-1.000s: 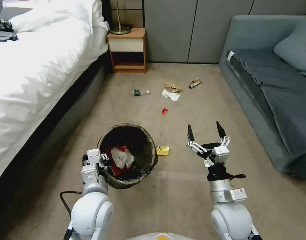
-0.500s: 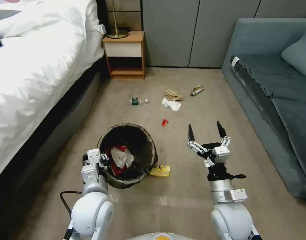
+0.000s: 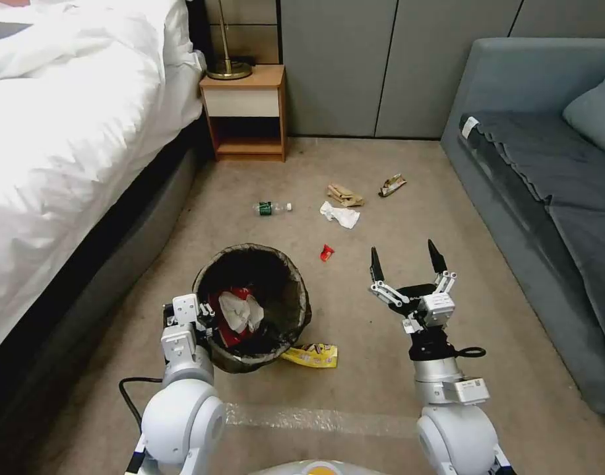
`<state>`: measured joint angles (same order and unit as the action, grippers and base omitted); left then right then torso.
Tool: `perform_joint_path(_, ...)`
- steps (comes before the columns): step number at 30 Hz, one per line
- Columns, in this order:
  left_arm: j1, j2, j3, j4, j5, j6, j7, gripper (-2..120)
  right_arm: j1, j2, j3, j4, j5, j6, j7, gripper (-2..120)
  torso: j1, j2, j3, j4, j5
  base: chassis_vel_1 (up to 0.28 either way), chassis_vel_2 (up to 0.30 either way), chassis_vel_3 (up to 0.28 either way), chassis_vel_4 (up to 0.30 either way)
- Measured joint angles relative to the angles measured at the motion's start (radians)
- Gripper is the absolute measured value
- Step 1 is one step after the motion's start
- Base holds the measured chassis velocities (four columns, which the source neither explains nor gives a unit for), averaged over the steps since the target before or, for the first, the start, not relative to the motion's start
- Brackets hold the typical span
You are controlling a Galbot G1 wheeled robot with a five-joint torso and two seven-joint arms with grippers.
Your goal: Pick up the trash bin, then pick up the garbage from the floor and place it into the trash bin.
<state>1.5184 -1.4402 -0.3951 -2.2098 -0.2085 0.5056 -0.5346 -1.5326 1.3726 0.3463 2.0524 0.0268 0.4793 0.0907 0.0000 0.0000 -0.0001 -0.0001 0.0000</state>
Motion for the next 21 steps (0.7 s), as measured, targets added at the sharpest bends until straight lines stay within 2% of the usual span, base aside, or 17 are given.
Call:
perform_joint_path(5, -0.001, 0.000, 0.000, 0.000, -0.003, 0.000, -0.001, 1, 0.011, -0.013, 0.000, -0.008, -0.001, -0.002, -0.004, 100, 0.000, 0.000, 0.000, 0.0000, 0.0000, 0.000, 0.000, 0.000, 0.000)
perform_joint_path(13, -0.003, 0.006, -0.029, -0.024, -0.030, 0.003, -0.005, 1, 0.091, -0.095, 0.002, -0.081, 0.042, -0.039, -0.067, 100, 0.000, 0.000, 0.000, 0.0001, 0.0002, 0.000, 0.000, 0.000, 0.000)
perform_joint_path(16, -0.011, 0.007, -0.060, -0.034, -0.059, 0.009, -0.014, 1, 0.172, -0.226, -0.035, -0.152, 0.142, -0.126, -0.164, 100, 0.000, 0.000, 0.000, 0.0002, 0.0003, 0.000, 0.000, 0.000, 0.000)
perform_joint_path(17, -0.011, 0.007, -0.060, -0.034, -0.059, 0.009, -0.014, 1, 0.172, -0.226, -0.035, -0.152, 0.142, -0.126, -0.164, 100, 0.000, 0.000, 0.000, 0.0002, 0.0003, 0.000, 0.000, 0.000, 0.000)
perform_joint_path(18, -0.016, 0.007, -0.073, -0.037, -0.072, 0.012, -0.017, 1, 0.216, -0.302, -0.073, -0.200, 0.187, -0.164, -0.215, 100, 0.000, 0.000, 0.000, 0.0001, 0.0000, 0.000, 0.000, 0.000, 0.000)
perform_joint_path(19, -0.019, 0.007, -0.078, -0.039, -0.078, 0.014, -0.019, 1, 0.250, -0.339, -0.101, -0.231, 0.212, -0.183, -0.250, 100, 0.000, 0.000, 0.000, 0.0000, 0.0003, 0.000, 0.000, 0.000, 0.000)
perform_joint_path(21, -0.020, 0.006, -0.082, -0.039, -0.083, 0.015, -0.019, 1, 0.281, -0.366, -0.128, -0.261, 0.233, -0.198, -0.281, 100, 0.000, 0.000, 0.000, 0.0001, 0.0001, 0.000, 0.000, 0.000, 0.000)
